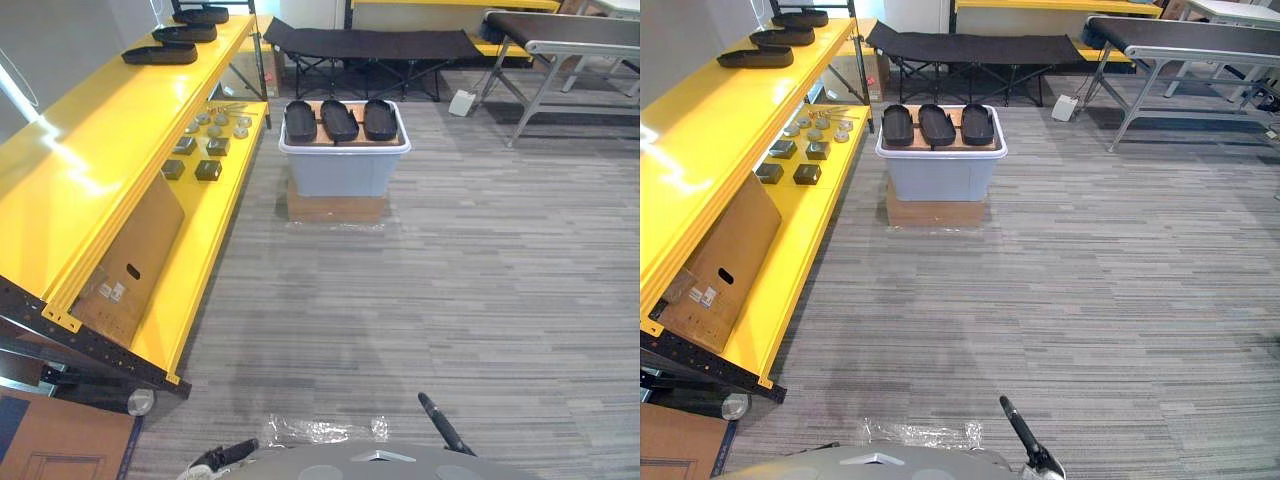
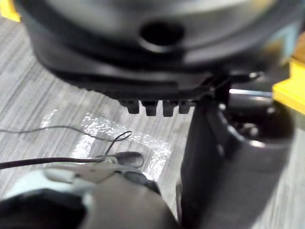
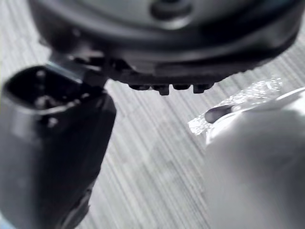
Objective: Walk over and take three plastic housings, then place them on the shelf
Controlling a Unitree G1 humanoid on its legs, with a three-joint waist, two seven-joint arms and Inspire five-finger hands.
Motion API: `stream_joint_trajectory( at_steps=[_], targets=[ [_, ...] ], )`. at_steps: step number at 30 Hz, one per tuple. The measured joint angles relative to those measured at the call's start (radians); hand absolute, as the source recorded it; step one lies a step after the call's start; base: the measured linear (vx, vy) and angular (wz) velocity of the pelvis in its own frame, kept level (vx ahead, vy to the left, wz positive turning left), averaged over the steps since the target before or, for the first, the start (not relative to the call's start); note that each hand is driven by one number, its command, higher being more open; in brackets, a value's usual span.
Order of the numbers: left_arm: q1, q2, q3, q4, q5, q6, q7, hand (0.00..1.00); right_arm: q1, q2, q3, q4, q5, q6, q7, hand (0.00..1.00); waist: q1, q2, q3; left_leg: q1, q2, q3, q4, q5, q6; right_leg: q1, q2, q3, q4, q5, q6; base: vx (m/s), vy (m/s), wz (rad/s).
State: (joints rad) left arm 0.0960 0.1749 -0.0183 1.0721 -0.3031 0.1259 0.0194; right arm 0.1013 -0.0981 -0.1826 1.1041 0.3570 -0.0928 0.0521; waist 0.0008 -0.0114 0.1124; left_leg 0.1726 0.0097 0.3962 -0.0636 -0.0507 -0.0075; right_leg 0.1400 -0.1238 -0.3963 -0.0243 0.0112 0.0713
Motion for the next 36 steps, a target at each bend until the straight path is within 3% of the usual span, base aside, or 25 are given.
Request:
stream_joint_trajectory(
  at_steps=[6,10,14,18,20,24,30,34,36],
  targets=[
    [-0.109,-0.02,-0.134,-0.153,-0.018,-0.016,-0.011,1.0,-0.083,0.002,0.16,-0.195,0.012,-0.102,0.053,1.0,-0.005,-0.011,0.01,0.011,-0.004,0.004,-0.019,0.01,-0.005,-0.001,0.0,-0.003,-0.002,0.006,0.008,-0.02,0.009,-0.01],
    [-0.144,-0.054,-0.163,-0.181,-0.097,-0.011,-0.02,1.0,-0.121,0.02,0.185,-0.22,0.033,-0.111,0.045,1.0,-0.012,-0.01,0.01,0.011,-0.002,0.01,-0.019,0.007,-0.019,0.001,0.003,-0.003,-0.012,0.006,0.009,-0.01,0.002,-0.03],
    [-0.123,-0.054,-0.172,-0.177,-0.154,-0.009,-0.019,1.0,-0.107,0.015,0.19,-0.218,0.031,-0.11,0.012,1.0,-0.033,-0.003,0.015,0.014,0.001,0.018,-0.019,0.001,-0.046,0.001,0.004,-0.003,-0.012,0.008,0.011,0.01,0.005,-0.02],
    [-0.119,-0.052,-0.168,-0.178,-0.22,-0.029,-0.024,1.0,-0.078,0.015,0.176,-0.218,0.049,-0.11,0.005,1.0,-0.031,-0.002,0.015,0.015,0.003,0.02,-0.012,-0.004,-0.055,0.005,0.003,-0.004,-0.012,0.011,0.016,0.0,0.0,0.0],
    [-0.096,-0.052,-0.158,-0.191,-0.245,-0.061,-0.025,1.0,-0.062,0.017,0.169,-0.218,0.152,-0.111,0.044,1.0,-0.033,-0.002,0.015,0.021,0.003,0.025,-0.01,-0.005,-0.056,0.012,0.002,-0.004,-0.012,0.012,0.019,0.0,0.0,0.0],
    [-0.053,-0.052,-0.126,-0.229,-0.246,-0.088,-0.027,1.0,-0.033,0.026,0.141,-0.219,0.2,-0.147,0.062,1.0,-0.032,-0.002,0.016,0.026,0.003,0.026,-0.01,-0.005,-0.056,0.018,0.002,-0.007,-0.01,0.012,0.019,-0.01,0.002,0.01],
    [0.029,-0.047,-0.115,-0.285,-0.245,-0.12,-0.038,1.0,0.012,0.024,0.095,-0.27,0.24,-0.144,0.096,1.0,-0.031,-0.002,0.016,0.026,0.002,0.028,-0.012,-0.001,-0.048,0.012,0.001,-0.005,-0.001,0.006,0.009,-0.06,0.006,-0.02],
    [0.067,-0.049,-0.12,-0.376,-0.245,-0.121,-0.055,1.0,0.031,0.024,0.106,-0.287,0.285,-0.117,0.117,1.0,-0.027,-0.001,0.015,0.021,-0.002,0.036,-0.021,0.01,-0.02,-0.016,-0.004,0.005,0.029,-0.008,-0.005,-0.08,0.007,-0.06],
    [0.07,-0.054,-0.133,-0.435,-0.244,-0.121,-0.068,1.0,0.035,0.024,0.108,-0.295,0.295,-0.118,0.109,1.0,-0.028,-0.003,0.017,0.008,-0.013,0.035,-0.021,0.004,0.003,-0.086,-0.04,0.005,0.154,-0.071,-0.002,-0.07,0.046,0.05]
  ],
)
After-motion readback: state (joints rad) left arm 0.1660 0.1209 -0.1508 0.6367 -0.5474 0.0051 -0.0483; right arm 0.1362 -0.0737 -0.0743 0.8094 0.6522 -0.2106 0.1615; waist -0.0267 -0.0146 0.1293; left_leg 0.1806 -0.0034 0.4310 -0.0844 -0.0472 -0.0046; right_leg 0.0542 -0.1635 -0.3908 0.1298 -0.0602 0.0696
